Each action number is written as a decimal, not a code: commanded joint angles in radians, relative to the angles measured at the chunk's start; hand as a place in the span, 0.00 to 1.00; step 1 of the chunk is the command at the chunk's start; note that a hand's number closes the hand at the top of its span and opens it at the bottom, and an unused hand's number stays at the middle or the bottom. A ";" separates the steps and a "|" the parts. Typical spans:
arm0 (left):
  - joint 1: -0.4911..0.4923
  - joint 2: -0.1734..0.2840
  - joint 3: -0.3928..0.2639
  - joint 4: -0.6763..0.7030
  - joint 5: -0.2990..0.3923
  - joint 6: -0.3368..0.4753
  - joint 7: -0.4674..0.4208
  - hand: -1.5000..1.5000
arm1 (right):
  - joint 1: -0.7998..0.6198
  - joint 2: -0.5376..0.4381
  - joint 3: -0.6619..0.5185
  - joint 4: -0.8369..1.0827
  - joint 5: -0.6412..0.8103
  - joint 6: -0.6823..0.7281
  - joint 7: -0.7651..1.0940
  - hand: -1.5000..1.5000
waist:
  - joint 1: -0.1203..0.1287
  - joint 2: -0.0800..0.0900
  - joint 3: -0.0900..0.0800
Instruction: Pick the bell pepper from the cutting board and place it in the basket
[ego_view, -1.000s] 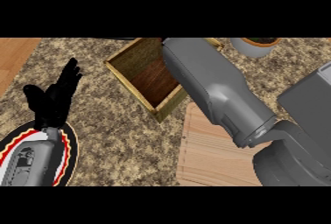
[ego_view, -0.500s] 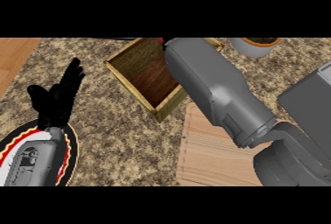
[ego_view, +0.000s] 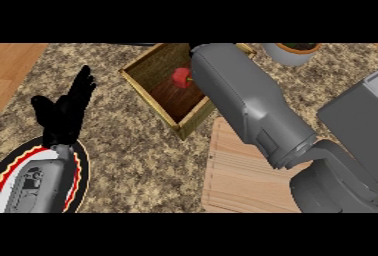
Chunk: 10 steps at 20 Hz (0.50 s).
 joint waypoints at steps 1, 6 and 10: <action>0.007 0.022 0.014 0.003 0.008 -0.020 -0.013 0.50 | 0.016 0.005 0.001 -0.032 0.004 -0.151 0.084 0.00 | -0.009 -0.003 0.000; 0.059 -0.015 -0.014 -0.012 -0.022 0.015 -0.031 0.50 | -0.021 0.005 -0.016 -0.086 0.010 -0.325 0.111 0.00 | -0.013 -0.012 0.001; 0.063 0.003 0.016 0.004 -0.010 0.013 -0.040 0.50 | -0.087 0.005 -0.074 -0.075 0.015 -0.479 0.121 0.00 | -0.043 -0.015 0.001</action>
